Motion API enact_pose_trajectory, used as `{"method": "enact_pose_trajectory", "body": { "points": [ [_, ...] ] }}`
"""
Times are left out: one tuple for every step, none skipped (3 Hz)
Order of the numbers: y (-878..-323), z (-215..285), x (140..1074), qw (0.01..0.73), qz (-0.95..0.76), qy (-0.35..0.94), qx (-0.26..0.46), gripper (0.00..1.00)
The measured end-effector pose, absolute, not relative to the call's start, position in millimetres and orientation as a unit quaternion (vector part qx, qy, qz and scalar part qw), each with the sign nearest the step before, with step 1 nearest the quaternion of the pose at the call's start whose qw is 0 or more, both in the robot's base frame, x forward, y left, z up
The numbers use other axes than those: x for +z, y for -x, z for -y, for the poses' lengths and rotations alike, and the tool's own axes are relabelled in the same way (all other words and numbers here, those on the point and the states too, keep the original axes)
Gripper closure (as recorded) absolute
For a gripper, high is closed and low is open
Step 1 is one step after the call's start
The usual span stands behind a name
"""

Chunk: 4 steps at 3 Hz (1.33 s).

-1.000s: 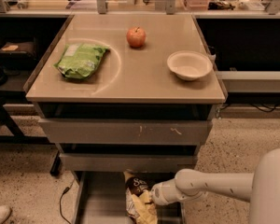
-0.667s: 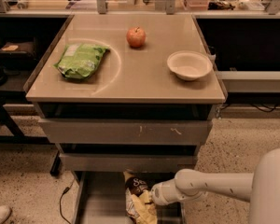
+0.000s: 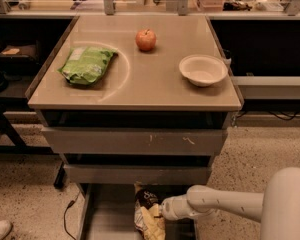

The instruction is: Place brown chip bag into bottom drawer

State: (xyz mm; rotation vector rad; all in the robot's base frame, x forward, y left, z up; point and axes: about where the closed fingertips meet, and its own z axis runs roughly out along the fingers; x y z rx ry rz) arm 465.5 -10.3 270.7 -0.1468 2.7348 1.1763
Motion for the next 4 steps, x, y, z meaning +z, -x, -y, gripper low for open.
{"method": "enact_pose_trajectory", "body": {
  "points": [
    [-472,11,254,0.084,-0.911,0.03,0.402,1.0],
    [-479,11,242,0.088,-0.909,0.019,0.407,1.0],
    [-482,6,227,0.089,-0.906,0.01,0.413,1.0],
    [-482,3,214,0.093,-0.903,-0.002,0.42,1.0]
  ]
}}
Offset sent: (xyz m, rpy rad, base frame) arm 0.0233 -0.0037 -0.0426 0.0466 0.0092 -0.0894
